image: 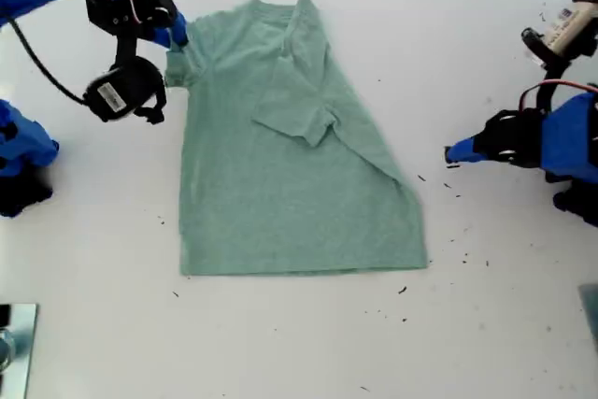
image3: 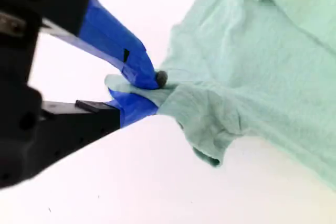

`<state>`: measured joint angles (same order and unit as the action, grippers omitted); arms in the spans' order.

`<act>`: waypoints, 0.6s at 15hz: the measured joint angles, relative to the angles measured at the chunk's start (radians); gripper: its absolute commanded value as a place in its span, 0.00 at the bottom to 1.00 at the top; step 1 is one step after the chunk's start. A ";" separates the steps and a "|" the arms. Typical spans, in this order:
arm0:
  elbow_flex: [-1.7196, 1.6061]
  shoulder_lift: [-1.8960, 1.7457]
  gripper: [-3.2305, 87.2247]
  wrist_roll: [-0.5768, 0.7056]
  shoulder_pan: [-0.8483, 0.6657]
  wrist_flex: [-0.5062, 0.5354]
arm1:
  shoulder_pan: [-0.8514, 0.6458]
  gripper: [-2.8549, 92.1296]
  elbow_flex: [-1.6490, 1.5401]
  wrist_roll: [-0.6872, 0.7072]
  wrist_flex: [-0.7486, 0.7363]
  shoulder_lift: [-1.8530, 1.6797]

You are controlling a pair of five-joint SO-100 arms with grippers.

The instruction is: Fold t shirt

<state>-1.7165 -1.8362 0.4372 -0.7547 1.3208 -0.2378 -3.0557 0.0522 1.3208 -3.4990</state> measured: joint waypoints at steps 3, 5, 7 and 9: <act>0.138 0.003 0.03 0.003 0.028 0.087 | 0.003 0.06 0.000 0.000 0.000 0.000; 0.172 0.061 0.03 0.005 0.048 0.092 | 0.003 0.06 0.000 0.000 0.000 0.000; 0.278 0.176 0.03 0.002 0.103 0.092 | 0.003 0.06 0.000 0.000 0.000 0.000; 0.460 0.351 0.03 0.021 0.167 0.092 | 0.003 0.06 0.000 0.000 0.000 0.000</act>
<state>-1.2563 -1.4849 0.4587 -0.5875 1.4128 -0.2347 -3.0557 0.0522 1.3208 -3.4990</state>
